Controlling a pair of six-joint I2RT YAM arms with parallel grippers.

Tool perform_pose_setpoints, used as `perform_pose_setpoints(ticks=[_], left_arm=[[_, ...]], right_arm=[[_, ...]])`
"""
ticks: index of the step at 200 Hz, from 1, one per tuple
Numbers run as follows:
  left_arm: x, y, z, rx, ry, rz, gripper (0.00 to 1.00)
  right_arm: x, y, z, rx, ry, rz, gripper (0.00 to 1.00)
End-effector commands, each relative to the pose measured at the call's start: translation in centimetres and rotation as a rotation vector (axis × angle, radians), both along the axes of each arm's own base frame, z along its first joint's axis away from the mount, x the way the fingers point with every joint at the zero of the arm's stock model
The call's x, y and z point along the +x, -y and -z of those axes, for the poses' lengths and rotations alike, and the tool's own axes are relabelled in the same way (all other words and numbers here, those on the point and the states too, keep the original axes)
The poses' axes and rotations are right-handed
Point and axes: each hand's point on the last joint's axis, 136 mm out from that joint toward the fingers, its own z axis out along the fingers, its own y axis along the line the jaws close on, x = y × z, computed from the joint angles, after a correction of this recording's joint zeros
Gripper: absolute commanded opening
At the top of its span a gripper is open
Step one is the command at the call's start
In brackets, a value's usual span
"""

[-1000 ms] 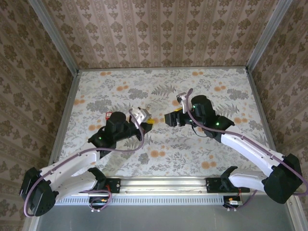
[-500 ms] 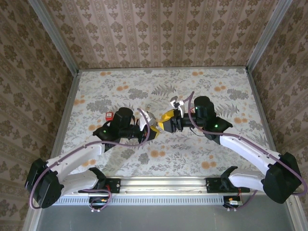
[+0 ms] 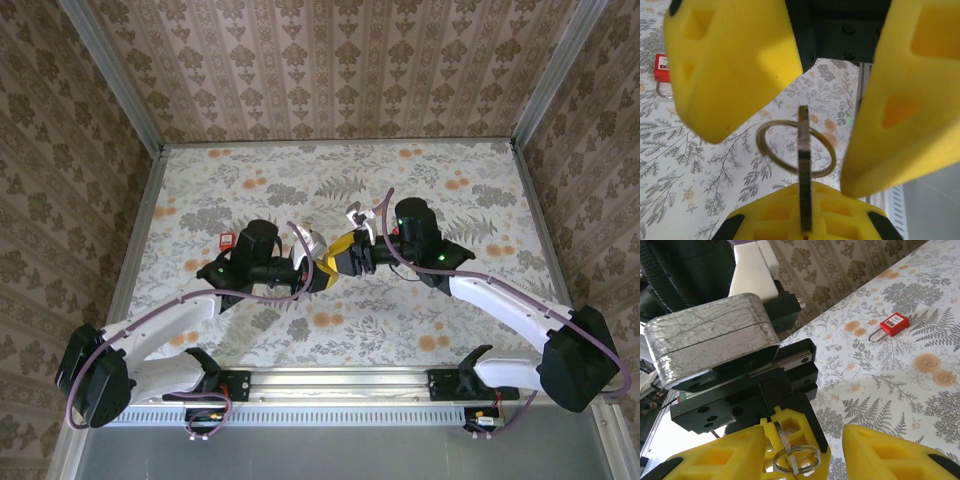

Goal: Unlock with the key

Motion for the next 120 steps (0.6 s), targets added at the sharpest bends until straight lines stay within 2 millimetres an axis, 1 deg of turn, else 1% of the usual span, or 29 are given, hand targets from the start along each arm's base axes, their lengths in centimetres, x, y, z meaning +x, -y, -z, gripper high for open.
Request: perform_pose_setpoints(ticks=[1, 15, 50, 97, 120], left_arm=[[-0.1, 0.6, -1.6, -0.051, -0.006, 0.039, 0.00], [-0.1, 0.7, -1.7, -0.056, -0.008, 0.044, 0.00], [-0.2, 0.7, -1.9, -0.064, -0.007, 0.048, 0.00], [-0.3, 0.7, -1.9, -0.072, -0.014, 0.050, 0.00], [-0.2, 0.8, -1.8, -0.074, -0.018, 0.049, 0.00]], right_arm=[[-0.4, -0.6, -2.2, 0.049, 0.062, -0.049, 0.44], [-0.5, -0.8, -2.4, 0.058, 0.060, -0.059, 0.42], [-0.9, -0.9, -2.3, 0.057, 0.048, -0.076, 0.29], [-1.4, -0.8, -1.8, 0.026, 0.039, -0.096, 0.28], [-1.5, -0.8, -2.1, 0.031, 0.040, -0.096, 0.21]])
